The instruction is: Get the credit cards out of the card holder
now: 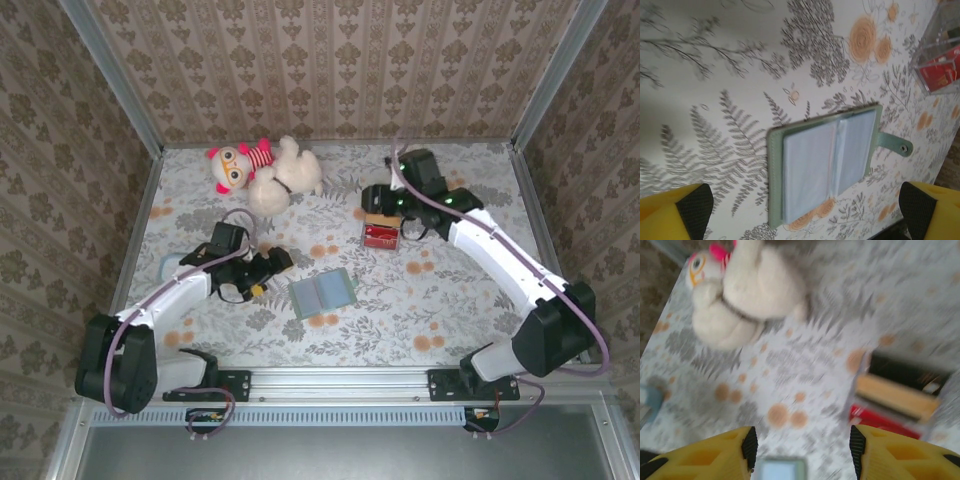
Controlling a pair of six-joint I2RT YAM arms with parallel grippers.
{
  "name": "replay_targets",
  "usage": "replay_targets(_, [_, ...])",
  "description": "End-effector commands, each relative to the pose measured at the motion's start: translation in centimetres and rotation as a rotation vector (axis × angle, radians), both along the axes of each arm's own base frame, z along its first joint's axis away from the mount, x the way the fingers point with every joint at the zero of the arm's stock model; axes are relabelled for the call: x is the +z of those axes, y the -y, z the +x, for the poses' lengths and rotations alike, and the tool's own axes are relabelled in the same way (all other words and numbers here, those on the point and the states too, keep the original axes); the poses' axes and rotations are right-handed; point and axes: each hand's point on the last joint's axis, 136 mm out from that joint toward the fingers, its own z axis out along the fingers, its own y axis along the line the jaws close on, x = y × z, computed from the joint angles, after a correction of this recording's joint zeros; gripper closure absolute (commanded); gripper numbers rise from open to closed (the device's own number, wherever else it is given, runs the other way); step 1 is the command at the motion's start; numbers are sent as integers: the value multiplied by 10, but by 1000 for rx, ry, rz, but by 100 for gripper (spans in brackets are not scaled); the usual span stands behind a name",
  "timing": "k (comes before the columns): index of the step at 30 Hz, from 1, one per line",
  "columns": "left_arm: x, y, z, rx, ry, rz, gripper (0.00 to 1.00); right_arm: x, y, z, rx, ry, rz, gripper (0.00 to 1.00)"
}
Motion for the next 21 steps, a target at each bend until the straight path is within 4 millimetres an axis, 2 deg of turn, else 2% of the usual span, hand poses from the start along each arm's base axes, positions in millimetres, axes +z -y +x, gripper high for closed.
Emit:
replay_targets(1, [-4, 13, -2, 0, -22, -11, 4, -45, -25, -28, -14, -224, 65, 45])
replay_targets(5, [-11, 27, -5, -20, -45, -13, 9, -87, -53, -49, 38, -330, 35, 45])
replay_targets(10, [-19, 35, -6, -37, -72, 5, 20, -131, -70, -61, 44, -418, -52, 49])
replay_targets(17, [-28, 42, -8, -52, -100, 13, 37, -172, -66, -68, 17, -437, -172, 50])
replay_targets(21, [-34, 44, -8, -58, -116, 15, 42, -189, -60, -74, -6, -480, -208, 51])
